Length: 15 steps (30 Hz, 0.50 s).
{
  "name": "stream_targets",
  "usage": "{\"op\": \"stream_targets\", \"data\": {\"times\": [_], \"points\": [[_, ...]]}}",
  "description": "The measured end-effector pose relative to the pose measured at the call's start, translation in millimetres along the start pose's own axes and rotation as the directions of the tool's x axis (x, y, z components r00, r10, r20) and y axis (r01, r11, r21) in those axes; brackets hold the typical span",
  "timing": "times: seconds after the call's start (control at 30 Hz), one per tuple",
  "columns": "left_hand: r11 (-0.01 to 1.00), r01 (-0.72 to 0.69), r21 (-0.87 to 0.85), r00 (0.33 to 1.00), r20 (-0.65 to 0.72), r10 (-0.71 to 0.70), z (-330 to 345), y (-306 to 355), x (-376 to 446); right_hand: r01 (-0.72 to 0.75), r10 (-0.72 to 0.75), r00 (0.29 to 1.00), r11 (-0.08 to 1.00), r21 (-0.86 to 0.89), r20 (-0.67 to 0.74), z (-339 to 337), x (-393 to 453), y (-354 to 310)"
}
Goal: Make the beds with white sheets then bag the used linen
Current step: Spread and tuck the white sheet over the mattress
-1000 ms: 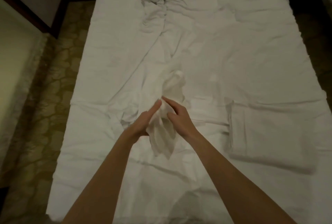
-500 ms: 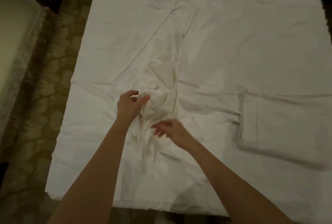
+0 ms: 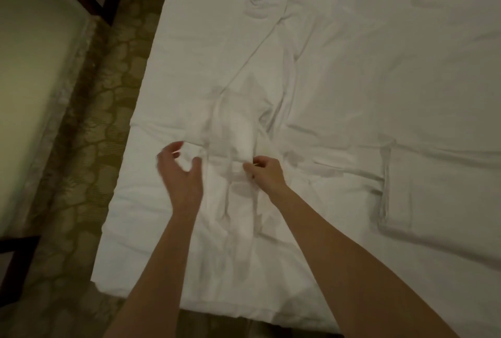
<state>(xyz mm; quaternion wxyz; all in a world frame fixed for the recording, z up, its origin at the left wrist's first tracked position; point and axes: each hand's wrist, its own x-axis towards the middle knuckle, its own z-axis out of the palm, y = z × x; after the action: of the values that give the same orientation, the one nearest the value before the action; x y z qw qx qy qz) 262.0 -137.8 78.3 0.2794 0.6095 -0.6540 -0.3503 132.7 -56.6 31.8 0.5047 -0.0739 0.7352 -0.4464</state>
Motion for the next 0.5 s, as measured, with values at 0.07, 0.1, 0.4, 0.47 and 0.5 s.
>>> {"op": "stream_targets", "data": {"times": [0.07, 0.1, 0.4, 0.47, 0.5], "points": [[0.997, 0.072, 0.036, 0.975, 0.208, -0.078, 16, -4, 2, 0.04, -0.046, 0.997, 0.996, 0.085, 0.07, 6, -5, -1], [0.983, 0.181, 0.033, 0.932, 0.314, -0.182, 21, -3, 2, 0.056, -0.071, 0.992, 0.99, 0.133, 0.108, 6, -9, -4], [0.804, 0.588, -0.092, 0.679, 0.597, -0.428, 27, 28, 16, 0.186, -0.216, 0.968, 0.96, 0.212, 0.127, -8, -20, -56], [0.813, 0.566, -0.133, 0.705, 0.589, -0.395, 28, 47, 21, 0.234, -0.255, 0.958, 0.959, 0.158, 0.132, -12, -25, -76], [0.837, 0.525, -0.155, 0.744, 0.561, -0.363, 28, 60, 22, 0.235, -0.255, 0.957, 0.961, 0.143, 0.139, -14, -28, -86]]}}
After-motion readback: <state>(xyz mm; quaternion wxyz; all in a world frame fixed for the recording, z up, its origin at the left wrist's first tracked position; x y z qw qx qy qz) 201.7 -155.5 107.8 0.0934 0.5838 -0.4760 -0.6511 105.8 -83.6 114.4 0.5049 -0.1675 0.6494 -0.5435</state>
